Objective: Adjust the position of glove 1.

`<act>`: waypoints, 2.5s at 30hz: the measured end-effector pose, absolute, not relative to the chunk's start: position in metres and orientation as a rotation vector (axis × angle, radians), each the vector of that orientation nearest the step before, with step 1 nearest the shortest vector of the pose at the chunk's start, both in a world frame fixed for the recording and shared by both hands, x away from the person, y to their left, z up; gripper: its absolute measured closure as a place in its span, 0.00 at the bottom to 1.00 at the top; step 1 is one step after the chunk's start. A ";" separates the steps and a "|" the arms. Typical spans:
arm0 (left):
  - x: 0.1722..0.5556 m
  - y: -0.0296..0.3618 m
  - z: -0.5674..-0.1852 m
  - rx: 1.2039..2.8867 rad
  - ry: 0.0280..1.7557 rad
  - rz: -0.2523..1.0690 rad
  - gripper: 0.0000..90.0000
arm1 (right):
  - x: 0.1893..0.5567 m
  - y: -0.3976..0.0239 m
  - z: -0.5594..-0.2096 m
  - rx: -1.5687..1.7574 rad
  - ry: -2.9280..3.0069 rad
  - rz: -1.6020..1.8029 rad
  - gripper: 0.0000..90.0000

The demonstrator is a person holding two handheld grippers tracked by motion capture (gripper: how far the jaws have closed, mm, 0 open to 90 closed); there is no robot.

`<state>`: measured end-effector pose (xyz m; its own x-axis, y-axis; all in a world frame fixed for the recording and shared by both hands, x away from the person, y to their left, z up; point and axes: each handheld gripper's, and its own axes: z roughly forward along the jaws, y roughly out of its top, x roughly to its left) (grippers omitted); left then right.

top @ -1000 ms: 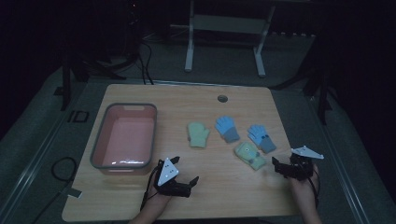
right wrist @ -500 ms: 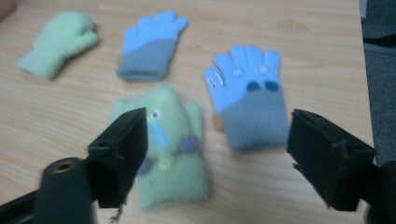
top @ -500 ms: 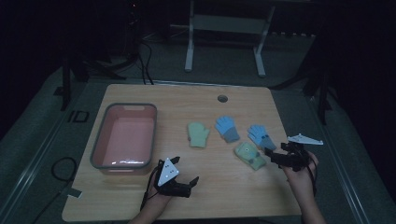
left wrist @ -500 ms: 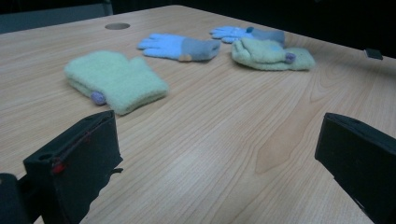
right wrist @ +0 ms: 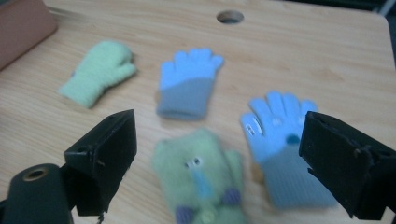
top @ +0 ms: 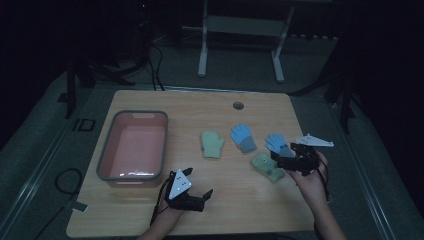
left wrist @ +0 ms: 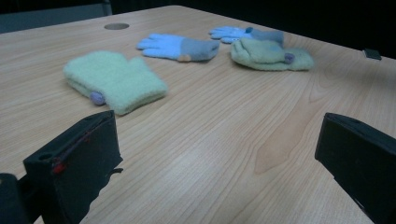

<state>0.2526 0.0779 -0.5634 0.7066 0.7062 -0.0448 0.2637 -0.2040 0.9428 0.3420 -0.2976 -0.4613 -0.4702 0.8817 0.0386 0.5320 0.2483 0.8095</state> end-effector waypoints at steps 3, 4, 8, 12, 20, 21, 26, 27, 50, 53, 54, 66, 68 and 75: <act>0.253 0.078 -0.563 1.779 0.769 0.486 0.00 | 0.348 -0.286 -0.457 1.233 2.130 1.101 0.13; 0.253 0.078 -0.563 1.779 0.768 0.486 0.00 | 0.350 -0.283 -0.456 1.226 2.139 1.107 0.13; 0.252 0.078 -0.563 1.780 0.767 0.487 0.00 | 0.357 -0.274 -0.455 1.195 2.161 1.101 0.15; 0.253 0.078 -0.563 1.778 0.769 0.484 0.00 | 0.363 -0.264 -0.455 1.173 2.192 1.095 0.18; 0.253 0.078 -0.563 1.781 0.766 0.482 0.00 | 0.373 -0.243 -0.452 1.122 2.252 1.103 0.23; 0.253 0.078 -0.563 1.781 0.765 0.483 0.00 | 0.374 -0.240 -0.452 1.110 2.266 1.081 0.24; 0.252 0.078 -0.563 1.784 0.760 0.487 0.00 | 0.377 -0.224 -0.451 1.068 2.298 1.086 0.32; 0.252 0.077 -0.563 1.785 0.759 0.489 0.00 | 0.378 -0.222 -0.451 1.065 2.303 1.095 0.32; 0.253 0.078 -0.563 1.784 0.757 0.482 0.00 | 0.414 -0.146 -0.475 0.960 2.487 1.108 0.60; 0.253 0.078 -0.563 1.783 0.757 0.481 0.00 | 0.419 -0.136 -0.480 0.949 2.509 1.108 0.60; 0.253 0.078 -0.563 1.781 0.757 0.480 0.00 | 0.421 -0.132 -0.482 0.940 2.516 1.105 0.60; 0.253 0.078 -0.563 1.782 0.756 0.476 0.00 | 0.441 -0.107 -0.509 0.922 2.551 1.034 0.62; 0.253 0.078 -0.563 1.782 0.757 0.475 0.00 | 0.445 -0.104 -0.517 0.933 2.551 1.010 0.62; 0.253 0.079 -0.563 1.780 0.758 0.472 0.00 | 0.452 -0.099 -0.534 0.943 2.563 0.951 0.61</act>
<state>0.2529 0.0786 -0.5634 0.7167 0.6957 -0.0492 0.2632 -0.2045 0.9428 0.4516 -0.0987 -0.5336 -0.7594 0.6505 -0.0079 0.4878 0.5774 0.6548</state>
